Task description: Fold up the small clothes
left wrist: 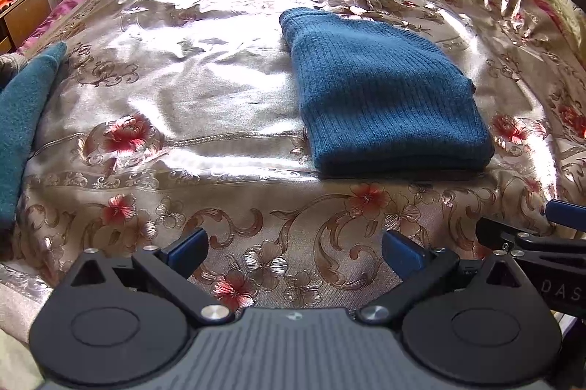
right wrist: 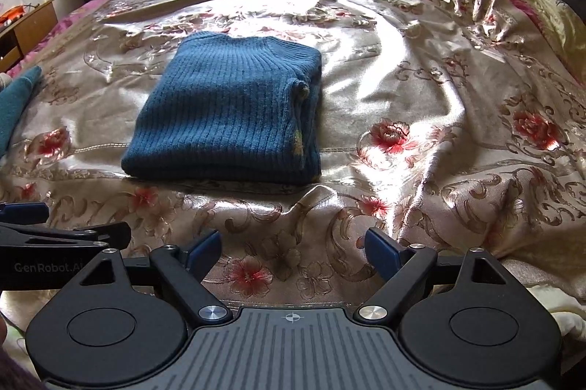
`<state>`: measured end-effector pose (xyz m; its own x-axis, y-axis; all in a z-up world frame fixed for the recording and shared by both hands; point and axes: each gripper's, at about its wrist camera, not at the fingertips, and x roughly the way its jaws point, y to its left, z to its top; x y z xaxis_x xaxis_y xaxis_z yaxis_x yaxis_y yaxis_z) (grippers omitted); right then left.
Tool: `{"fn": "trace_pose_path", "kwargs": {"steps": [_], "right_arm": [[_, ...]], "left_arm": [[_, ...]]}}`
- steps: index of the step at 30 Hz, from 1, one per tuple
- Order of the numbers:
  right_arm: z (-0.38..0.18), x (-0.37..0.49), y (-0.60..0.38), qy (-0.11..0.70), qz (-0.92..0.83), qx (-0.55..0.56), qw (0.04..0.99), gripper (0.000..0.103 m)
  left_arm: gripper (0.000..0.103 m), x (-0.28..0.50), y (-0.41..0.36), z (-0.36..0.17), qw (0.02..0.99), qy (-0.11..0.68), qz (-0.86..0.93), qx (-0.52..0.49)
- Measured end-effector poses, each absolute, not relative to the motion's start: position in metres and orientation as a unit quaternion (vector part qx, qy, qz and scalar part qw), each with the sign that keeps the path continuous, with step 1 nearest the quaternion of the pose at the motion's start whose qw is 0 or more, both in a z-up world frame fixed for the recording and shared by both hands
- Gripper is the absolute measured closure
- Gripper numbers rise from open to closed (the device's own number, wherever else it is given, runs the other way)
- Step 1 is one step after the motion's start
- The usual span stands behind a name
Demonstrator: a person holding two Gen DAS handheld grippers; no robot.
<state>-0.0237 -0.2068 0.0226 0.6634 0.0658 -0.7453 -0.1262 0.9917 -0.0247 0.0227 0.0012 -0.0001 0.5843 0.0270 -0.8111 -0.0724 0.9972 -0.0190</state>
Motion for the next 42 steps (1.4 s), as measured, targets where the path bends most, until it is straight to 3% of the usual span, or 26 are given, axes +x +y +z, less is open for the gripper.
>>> {"fn": "trace_pose_path", "kwargs": {"steps": [42], "right_arm": [[0.0216, -0.0248, -0.2066, 0.409, 0.051, -0.040, 0.910, 0.016]], "left_arm": [[0.000, 0.0209, 0.0011, -0.0012, 0.888, 0.458, 0.031, -0.029]]}}
